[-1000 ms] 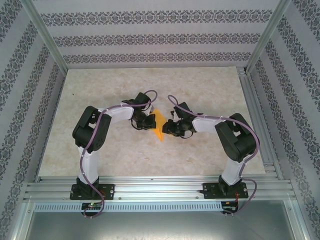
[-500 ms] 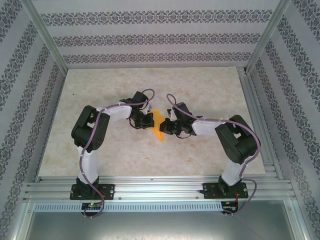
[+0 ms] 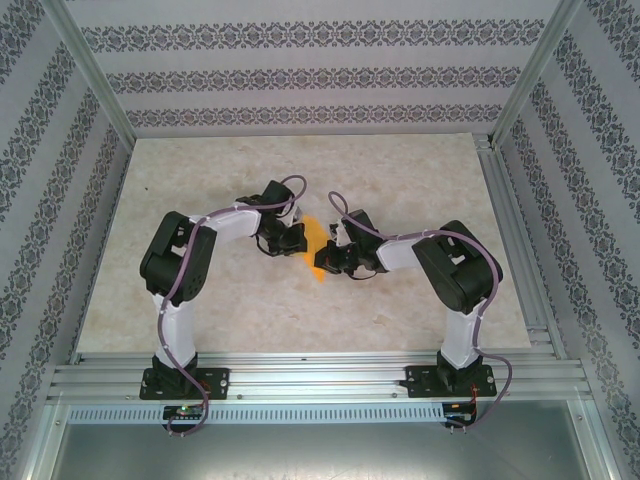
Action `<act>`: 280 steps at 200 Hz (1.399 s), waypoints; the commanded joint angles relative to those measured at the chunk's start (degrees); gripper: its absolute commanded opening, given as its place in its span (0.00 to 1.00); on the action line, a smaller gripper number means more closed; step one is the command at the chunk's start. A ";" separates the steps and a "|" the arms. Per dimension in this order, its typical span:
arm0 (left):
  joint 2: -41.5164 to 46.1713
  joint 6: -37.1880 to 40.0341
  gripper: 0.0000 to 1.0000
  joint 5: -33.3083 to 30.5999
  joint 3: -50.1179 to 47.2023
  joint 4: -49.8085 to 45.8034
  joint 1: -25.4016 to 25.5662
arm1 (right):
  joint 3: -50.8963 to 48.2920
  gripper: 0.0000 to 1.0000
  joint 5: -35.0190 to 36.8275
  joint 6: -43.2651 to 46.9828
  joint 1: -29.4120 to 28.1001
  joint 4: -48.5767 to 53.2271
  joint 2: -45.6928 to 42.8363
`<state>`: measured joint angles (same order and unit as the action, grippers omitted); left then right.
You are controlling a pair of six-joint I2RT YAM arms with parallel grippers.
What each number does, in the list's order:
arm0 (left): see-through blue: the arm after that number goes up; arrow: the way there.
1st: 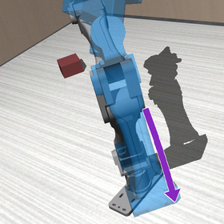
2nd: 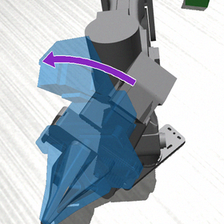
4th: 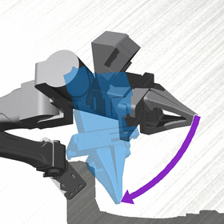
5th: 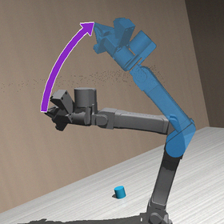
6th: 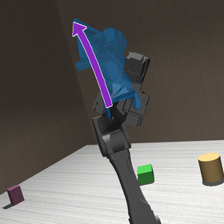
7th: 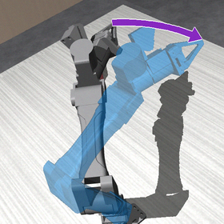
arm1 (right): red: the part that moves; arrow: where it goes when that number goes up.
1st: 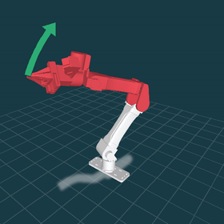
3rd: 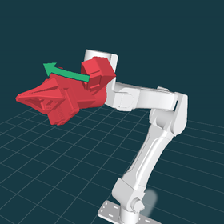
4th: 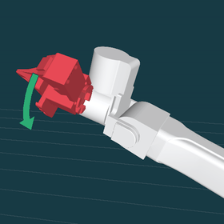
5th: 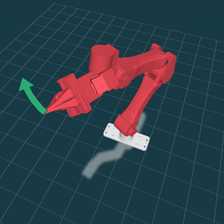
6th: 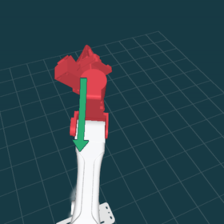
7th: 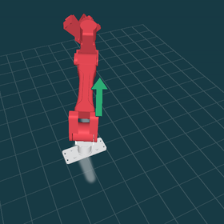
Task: Fold a paper plane with a square sheet of paper (pick it up from the middle)
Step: Fourth fold the wing at the center of the table.
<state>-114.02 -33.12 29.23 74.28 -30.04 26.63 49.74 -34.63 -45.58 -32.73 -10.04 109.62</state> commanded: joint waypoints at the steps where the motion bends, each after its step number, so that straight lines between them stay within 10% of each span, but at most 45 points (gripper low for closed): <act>1: 3.97 -1.32 0.04 2.92 1.65 0.84 -0.47 | -1.41 0.00 0.59 0.20 -0.12 0.43 2.06; 280: -11.83 -6.63 0.00 2.67 6.46 2.25 -1.44 | -6.09 0.00 1.64 7.78 -5.00 20.17 -2.91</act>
<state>-122.17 -39.99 38.13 79.72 -26.89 25.93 47.22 -30.41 -39.59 -35.29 -5.56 105.80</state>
